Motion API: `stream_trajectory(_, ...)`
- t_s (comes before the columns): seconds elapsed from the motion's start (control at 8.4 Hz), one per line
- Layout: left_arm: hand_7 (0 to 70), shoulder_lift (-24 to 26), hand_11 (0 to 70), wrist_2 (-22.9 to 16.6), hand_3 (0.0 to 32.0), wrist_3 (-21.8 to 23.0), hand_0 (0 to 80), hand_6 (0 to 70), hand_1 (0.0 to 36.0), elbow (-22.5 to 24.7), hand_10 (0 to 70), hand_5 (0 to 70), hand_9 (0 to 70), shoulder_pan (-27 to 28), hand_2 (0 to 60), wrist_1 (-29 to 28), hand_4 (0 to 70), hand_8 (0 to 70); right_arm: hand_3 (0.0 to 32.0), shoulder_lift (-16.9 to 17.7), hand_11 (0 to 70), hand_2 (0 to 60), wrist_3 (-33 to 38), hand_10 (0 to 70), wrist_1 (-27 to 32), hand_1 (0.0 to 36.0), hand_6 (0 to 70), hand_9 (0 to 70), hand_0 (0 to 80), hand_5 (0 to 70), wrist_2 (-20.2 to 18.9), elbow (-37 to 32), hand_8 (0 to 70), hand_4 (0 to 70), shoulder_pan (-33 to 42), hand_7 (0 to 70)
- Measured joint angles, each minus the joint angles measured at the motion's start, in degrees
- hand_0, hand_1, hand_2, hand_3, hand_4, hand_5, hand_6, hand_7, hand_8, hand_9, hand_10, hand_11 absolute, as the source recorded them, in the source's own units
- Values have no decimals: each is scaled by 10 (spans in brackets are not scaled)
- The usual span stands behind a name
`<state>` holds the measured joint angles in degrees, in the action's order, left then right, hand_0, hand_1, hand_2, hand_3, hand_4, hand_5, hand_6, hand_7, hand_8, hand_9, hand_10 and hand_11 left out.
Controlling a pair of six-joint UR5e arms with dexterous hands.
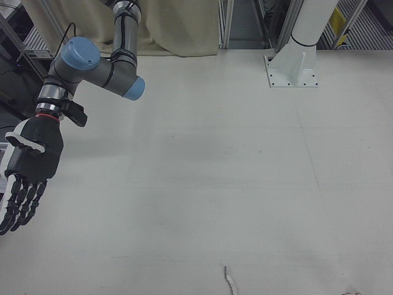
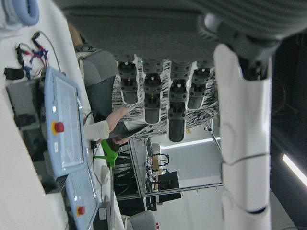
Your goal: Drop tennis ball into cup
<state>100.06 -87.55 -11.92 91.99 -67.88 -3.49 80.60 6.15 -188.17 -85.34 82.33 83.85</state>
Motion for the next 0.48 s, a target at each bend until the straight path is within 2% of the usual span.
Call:
stream_trajectory(0.12,255,-1,201,-29,0,3,631,324,210,0,127,164,181,-56,0,0,149,288,0,0,0,0,0,0,0,0,0,0,0,0,0,0,0,0,0,0)
stream_trajectory(0.24,220,-2,207,-46,0,7,635,426,205,-1,130,185,172,-107,0,-1,142,307,0,0,0,0,0,0,0,0,0,0,0,0,0,0,0,0,0,0)
stream_trajectory(0.48,231,-16,200,-54,0,23,640,384,209,2,125,177,173,-146,0,-3,146,298,0,0,0,0,0,0,0,0,0,0,0,0,0,0,0,0,0,0)
